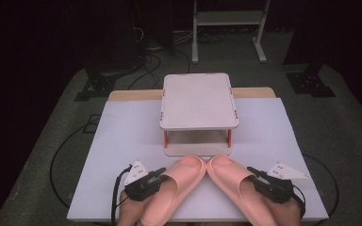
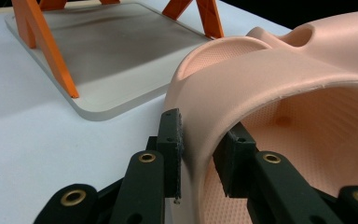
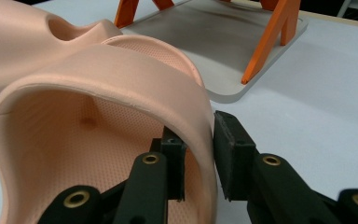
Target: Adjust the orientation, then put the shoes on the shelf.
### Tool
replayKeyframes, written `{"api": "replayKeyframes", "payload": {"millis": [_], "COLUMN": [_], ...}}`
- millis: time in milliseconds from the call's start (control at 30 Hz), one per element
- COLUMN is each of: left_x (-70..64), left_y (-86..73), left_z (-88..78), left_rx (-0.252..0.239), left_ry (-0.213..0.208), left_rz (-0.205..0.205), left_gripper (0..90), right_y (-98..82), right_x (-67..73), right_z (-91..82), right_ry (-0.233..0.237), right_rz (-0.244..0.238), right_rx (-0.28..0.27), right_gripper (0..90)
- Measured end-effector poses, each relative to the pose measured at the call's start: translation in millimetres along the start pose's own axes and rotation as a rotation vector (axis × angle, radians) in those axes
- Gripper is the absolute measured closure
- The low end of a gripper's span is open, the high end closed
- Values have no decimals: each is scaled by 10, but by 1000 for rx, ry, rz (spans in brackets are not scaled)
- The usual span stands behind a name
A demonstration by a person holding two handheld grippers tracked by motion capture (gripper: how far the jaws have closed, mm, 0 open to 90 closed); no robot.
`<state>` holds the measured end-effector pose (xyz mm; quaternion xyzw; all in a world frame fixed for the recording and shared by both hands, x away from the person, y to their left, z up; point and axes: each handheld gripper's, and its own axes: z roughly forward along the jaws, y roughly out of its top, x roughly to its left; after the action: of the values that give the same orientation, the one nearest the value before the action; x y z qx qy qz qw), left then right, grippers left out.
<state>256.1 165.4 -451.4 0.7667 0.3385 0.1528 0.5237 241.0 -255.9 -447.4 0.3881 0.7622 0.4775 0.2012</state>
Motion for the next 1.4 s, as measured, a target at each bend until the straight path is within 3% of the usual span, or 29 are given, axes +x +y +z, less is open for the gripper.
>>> {"api": "replayKeyframes", "payload": {"millis": [533, 700, 900, 1000, 1200, 1400], "left_x": [-61, -43, -59, -55, -87, -80], "left_y": [139, 176, 275, 360, 612, 820], "left_z": [-90, -127, -178, -218, -357, -456], "left_rx": [-45, -68, -81, -94, -110, -125], "left_ry": [-22, -50, -52, -60, -53, -60], "left_rz": [9, -1, 16, 23, 77, 97], "left_gripper": [731, 730, 729, 730, 729, 729], "right_y": [107, 141, 210, 305, 478, 644], "right_x": [20, 0, 22, 25, 55, 63], "right_z": [-171, -226, -279, -348, -441, -517], "right_ry": [-2, 14, 10, 15, 11, 18], "right_rz": [7, 21, 9, 5, -15, -25], "right_rx": [-44, -55, -67, -90, -120, -148], "right_gripper": [747, 753, 753, 753, 753, 754]}}
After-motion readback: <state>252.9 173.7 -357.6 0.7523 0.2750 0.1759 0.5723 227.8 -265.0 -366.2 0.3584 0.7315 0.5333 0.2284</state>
